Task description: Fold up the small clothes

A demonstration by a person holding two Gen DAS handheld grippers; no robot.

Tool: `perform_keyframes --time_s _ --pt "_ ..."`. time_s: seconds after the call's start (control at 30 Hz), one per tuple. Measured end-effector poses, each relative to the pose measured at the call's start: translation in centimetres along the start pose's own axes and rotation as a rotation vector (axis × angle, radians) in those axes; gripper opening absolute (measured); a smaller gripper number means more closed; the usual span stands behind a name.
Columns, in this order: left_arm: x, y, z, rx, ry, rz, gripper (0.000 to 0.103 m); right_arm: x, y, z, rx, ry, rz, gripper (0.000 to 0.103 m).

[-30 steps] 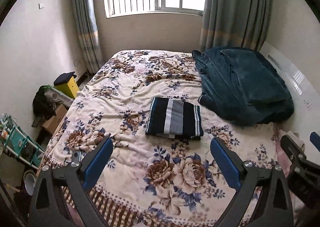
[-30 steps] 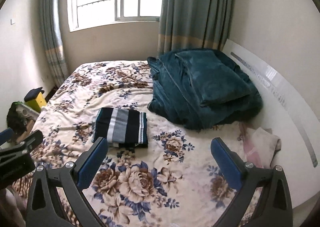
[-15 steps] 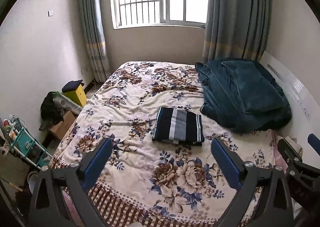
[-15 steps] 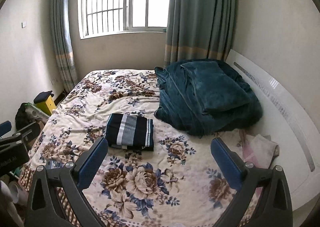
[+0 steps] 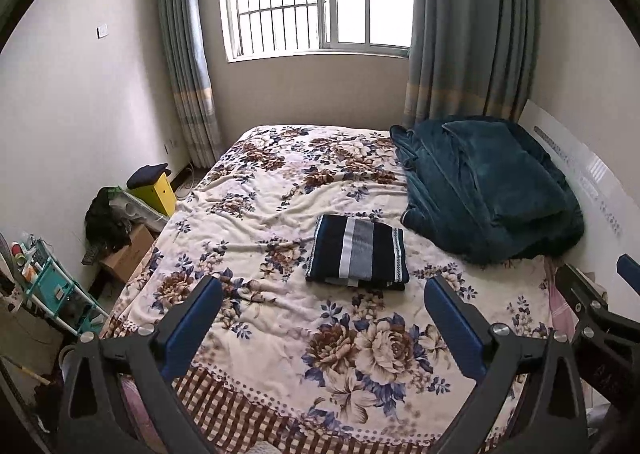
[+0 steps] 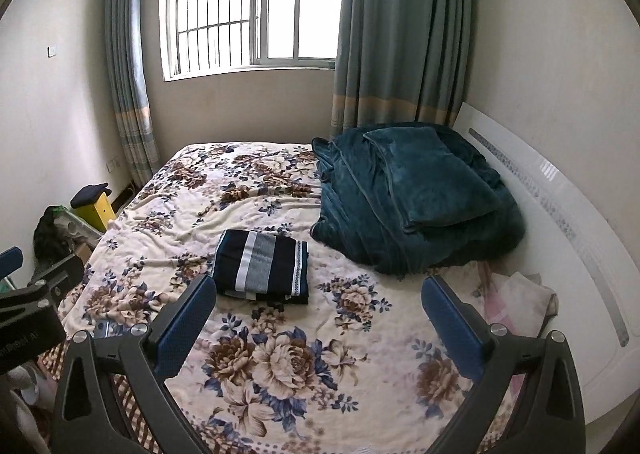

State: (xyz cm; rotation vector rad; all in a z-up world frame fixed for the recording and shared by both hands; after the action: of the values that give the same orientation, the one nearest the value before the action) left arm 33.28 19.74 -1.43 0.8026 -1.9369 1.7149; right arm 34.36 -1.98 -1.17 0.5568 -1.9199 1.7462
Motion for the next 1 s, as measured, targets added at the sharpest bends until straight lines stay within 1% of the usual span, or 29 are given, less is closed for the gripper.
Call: perform_keyframes --time_s 0.5,1.0 --pt "0.62 0.02 0.06 -0.005 -0.006 0.002 0.103 -0.42 0.1 0.6 0.003 -0.019 -0.011 0.103" --pt "0.79 -0.2 0.09 -0.009 -0.009 0.001 0.103 -0.27 -0.17 0.36 0.013 -0.042 -0.011 0.103"
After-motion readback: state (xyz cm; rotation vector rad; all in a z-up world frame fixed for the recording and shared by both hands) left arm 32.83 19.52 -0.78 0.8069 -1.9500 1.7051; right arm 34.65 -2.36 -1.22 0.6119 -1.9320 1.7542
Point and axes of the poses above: each gripper's, at about its wrist camera, not at the fingertips, and x roughly against the way its jaws point, z to its right, y to its underside, the point moved 4 cm from there along -x, roughly the way its jaws point, and after that the axes turned 10 degrees about -x, right-handed, at the moved point
